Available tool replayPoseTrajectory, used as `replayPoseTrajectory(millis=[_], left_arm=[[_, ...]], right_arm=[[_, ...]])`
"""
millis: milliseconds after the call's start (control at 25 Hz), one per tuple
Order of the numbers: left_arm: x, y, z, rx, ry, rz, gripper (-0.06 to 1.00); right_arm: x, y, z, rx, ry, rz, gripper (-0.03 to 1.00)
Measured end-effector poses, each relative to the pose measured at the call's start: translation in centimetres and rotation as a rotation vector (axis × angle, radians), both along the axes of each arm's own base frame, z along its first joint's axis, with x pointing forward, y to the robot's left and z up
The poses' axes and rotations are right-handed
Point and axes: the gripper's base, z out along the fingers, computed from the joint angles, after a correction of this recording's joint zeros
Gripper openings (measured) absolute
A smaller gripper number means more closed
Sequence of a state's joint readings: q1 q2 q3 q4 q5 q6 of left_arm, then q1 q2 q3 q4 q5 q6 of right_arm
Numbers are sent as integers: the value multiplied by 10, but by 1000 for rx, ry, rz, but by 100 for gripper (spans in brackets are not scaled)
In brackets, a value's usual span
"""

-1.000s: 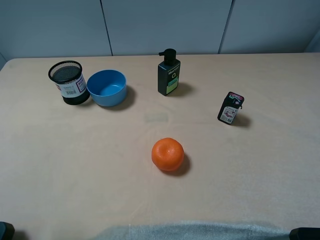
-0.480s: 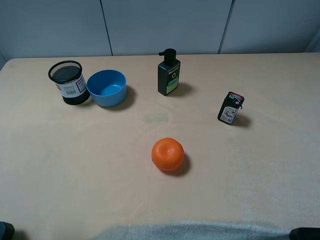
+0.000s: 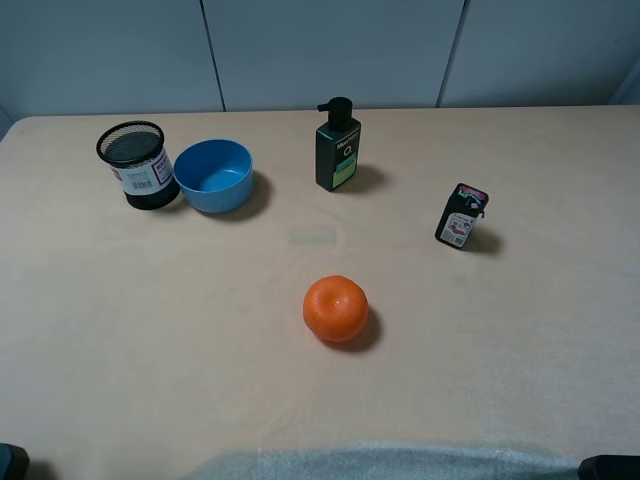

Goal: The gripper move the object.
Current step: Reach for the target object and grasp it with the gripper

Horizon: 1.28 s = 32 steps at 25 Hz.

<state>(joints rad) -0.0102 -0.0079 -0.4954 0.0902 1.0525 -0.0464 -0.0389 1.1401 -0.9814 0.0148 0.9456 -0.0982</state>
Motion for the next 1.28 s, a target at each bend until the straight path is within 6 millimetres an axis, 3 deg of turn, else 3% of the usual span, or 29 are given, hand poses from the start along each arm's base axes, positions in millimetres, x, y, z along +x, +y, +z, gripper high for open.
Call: replayPoseTrajectory(millis=[280, 520, 800, 1000, 1120, 1280], left_arm=[[0, 0, 0, 0, 0, 0, 79], [0, 0, 0, 0, 0, 0, 79], [0, 0, 0, 0, 0, 0, 79], [0, 0, 0, 0, 0, 0, 79], [0, 0, 0, 0, 0, 0, 79], [0, 0, 0, 0, 0, 0, 79]], right_arm=[[40, -1, -26, -33, 126, 87, 69], [60, 6, -56, -49, 231, 231, 69], [65, 70, -75, -113, 293, 576, 69], [73, 115, -73, -139, 286, 724, 69], [81, 128, -75, -147, 310, 764, 69], [90, 131, -89, -166, 383, 795, 69]])
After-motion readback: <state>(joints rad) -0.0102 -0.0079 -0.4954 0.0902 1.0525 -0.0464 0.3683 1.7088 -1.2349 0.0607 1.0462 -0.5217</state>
